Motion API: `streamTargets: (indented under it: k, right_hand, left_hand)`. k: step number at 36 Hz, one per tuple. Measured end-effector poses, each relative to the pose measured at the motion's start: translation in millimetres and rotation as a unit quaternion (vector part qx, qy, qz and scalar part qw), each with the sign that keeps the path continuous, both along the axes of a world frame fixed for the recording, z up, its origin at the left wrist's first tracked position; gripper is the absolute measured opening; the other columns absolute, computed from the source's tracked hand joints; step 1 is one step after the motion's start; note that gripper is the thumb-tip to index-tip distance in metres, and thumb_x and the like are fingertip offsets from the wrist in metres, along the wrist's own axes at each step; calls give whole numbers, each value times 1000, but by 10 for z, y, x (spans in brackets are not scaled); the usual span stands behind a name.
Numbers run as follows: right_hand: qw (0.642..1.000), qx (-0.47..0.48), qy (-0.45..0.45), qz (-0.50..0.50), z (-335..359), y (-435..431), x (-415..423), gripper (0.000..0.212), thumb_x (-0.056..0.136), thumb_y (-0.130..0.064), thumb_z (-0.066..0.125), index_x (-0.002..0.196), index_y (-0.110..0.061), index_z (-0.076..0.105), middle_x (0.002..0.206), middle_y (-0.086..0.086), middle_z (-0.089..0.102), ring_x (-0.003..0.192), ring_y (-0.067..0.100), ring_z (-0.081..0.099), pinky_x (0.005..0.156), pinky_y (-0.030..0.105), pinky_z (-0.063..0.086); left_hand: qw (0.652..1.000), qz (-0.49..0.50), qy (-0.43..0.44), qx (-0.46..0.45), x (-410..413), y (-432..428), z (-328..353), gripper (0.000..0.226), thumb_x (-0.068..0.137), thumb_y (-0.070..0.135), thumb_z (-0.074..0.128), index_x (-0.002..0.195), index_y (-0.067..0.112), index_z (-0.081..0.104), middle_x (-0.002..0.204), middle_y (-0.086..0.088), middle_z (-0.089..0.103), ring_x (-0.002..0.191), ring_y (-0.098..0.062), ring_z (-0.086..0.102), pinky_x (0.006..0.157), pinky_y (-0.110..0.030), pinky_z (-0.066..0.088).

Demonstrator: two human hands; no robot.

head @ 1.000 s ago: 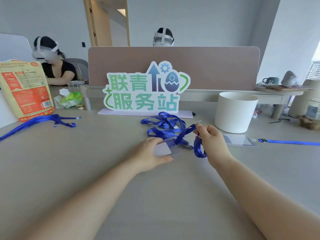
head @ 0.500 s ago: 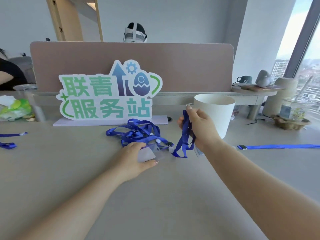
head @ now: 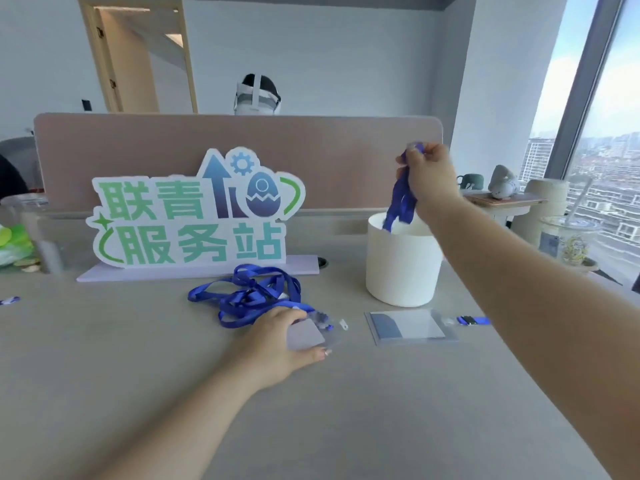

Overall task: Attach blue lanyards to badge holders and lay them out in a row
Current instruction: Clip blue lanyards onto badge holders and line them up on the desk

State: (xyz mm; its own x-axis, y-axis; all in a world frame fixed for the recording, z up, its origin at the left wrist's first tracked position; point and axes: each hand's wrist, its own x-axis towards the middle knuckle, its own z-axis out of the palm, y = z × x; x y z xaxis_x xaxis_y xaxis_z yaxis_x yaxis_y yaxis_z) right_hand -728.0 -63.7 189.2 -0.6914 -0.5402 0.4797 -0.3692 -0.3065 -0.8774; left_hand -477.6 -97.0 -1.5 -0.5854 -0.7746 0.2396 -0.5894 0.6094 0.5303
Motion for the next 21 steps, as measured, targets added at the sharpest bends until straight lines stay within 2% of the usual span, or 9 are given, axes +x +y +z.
streamTargets:
  k: [2, 4, 6, 8, 10, 13, 16, 18, 21]
  right_hand:
    - [998, -40, -30, -25, 35, -22, -130, 23, 94, -15, 38, 108, -1, 50, 72, -1, 57, 43, -1, 53, 55, 17, 45]
    - [995, -76, -66, -27, 46, -54, -243, 9, 95, -16, 37, 100, -12, 45, 76, -3, 57, 54, 4, 57, 63, 25, 49]
    - [996, -65, -52, -36, 26, -70, -308, 11, 95, -16, 38, 103, -11, 44, 76, -3, 58, 56, 5, 57, 60, 21, 49]
    - [999, 18, 3, -48, -36, -79, -347, 19, 94, -15, 40, 109, -7, 48, 74, -1, 57, 52, 5, 54, 51, 14, 43]
    - [984, 150, 83, -53, -136, -91, -401, 21, 91, -12, 44, 106, -3, 56, 74, 5, 53, 57, 15, 47, 44, 16, 36]
    - [930, 309, 192, -57, -259, -61, -433, 8, 84, -11, 50, 81, -11, 57, 61, 7, 37, 59, 20, 33, 45, 22, 25]
    - [915, 333, 218, -67, -322, -3, -450, 19, 85, -11, 55, 70, 1, 53, 62, 3, 44, 52, 16, 46, 41, 19, 28]
    - [895, 364, 248, -73, -369, 59, -429, 29, 85, -17, 57, 61, -3, 49, 53, -2, 44, 43, 11, 44, 36, 18, 29]
    - [851, 423, 291, -107, -417, 130, -394, 26, 82, -33, 64, 72, -9, 59, 57, 1, 48, 60, 23, 48, 54, 25, 32]
  left_hand:
    - [1000, 0, -7, -4, 4, -11, 2, 75, 65, 72, 66, 126, 33, 50, 129, 22, 43, 122, -1, 41, 101, -26, 37]
    - [1000, -1, -9, -12, 4, -6, -5, 76, 65, 72, 65, 128, 32, 50, 130, 21, 42, 123, -3, 40, 103, -27, 36]
    - [1000, -2, -5, -21, 2, -6, -15, 76, 66, 72, 65, 129, 32, 49, 132, 20, 42, 124, -3, 40, 104, -27, 36]
    - [1000, -4, -6, -28, -1, 2, -12, 75, 67, 71, 65, 129, 32, 49, 132, 19, 43, 124, -3, 40, 103, -26, 35]
    - [999, -4, -5, -35, -1, 5, -15, 73, 68, 69, 66, 129, 32, 49, 132, 18, 43, 123, -3, 40, 102, -25, 35]
    - [999, -4, -5, -37, -1, 8, -9, 74, 68, 69, 66, 129, 31, 49, 134, 17, 43, 124, -5, 39, 102, -26, 35]
    - [999, -8, -6, -31, 1, 25, 4, 75, 69, 68, 66, 132, 31, 47, 137, 16, 41, 127, -6, 38, 104, -27, 34]
    - [1000, -8, -2, -29, 17, 56, 12, 74, 70, 66, 67, 132, 30, 48, 137, 16, 41, 127, -6, 38, 105, -27, 34]
    - [999, -10, 7, -30, 69, 109, 38, 75, 67, 63, 71, 130, 29, 49, 136, 16, 42, 127, -7, 38, 106, -29, 34]
